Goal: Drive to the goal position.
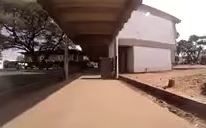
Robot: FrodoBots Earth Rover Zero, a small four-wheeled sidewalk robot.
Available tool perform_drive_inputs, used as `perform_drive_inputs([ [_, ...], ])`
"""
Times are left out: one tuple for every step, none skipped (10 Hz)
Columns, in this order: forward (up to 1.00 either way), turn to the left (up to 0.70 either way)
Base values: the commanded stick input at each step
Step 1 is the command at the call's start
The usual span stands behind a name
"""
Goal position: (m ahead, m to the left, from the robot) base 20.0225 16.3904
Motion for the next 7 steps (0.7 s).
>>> perform_drive_inputs([
  [0.50, 0.00],
  [0.50, 0.00],
  [0.50, 0.00],
  [0.50, 0.00],
  [0.50, 0.00],
  [0.50, 0.00],
  [0.50, 0.00],
])
